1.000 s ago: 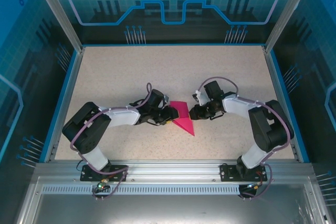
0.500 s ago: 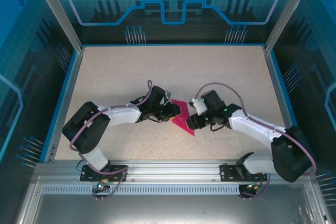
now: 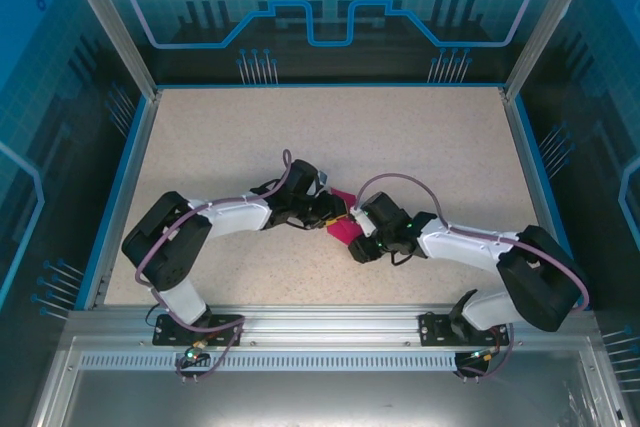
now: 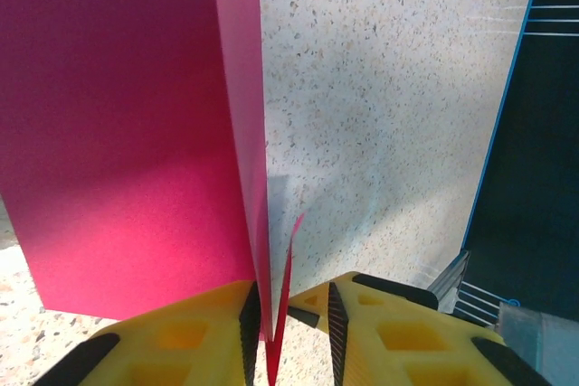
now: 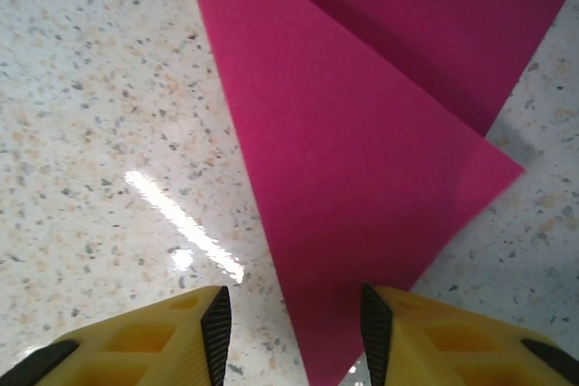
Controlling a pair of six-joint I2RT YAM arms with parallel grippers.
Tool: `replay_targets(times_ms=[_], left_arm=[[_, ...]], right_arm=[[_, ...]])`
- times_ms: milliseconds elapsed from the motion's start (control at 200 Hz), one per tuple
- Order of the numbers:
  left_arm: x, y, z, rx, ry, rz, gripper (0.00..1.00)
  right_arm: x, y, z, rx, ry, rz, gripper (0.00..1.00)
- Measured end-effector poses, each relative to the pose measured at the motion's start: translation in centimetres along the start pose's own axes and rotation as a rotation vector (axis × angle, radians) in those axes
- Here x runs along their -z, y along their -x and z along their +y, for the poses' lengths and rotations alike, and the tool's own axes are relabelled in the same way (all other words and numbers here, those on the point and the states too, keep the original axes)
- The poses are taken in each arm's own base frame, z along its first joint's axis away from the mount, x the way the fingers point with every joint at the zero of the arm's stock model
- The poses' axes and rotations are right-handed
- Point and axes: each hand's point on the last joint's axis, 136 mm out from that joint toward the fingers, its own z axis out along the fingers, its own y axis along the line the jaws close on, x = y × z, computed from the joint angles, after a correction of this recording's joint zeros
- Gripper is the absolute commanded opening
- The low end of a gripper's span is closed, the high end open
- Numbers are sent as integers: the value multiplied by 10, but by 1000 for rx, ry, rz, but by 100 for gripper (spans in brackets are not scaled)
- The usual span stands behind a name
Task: Fold a paper plane with a square sheet of paper (fold left side to right side)
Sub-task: Fourth fold the wing at the center of the table.
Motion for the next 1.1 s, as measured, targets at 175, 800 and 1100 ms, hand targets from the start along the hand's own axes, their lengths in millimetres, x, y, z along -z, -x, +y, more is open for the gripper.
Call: replay_targets(times_ms=[175, 800, 1100], left_arm=[[0, -1, 2, 12, 8, 4, 28], [2, -6, 12, 19, 61, 25, 52], [38, 8, -4, -9, 30, -37, 70]], right_arm=[[-2, 3, -4, 0, -26, -6, 41], [-8, 3, -4, 8, -30, 3, 11], [-10, 0, 6, 2, 32, 20, 7]])
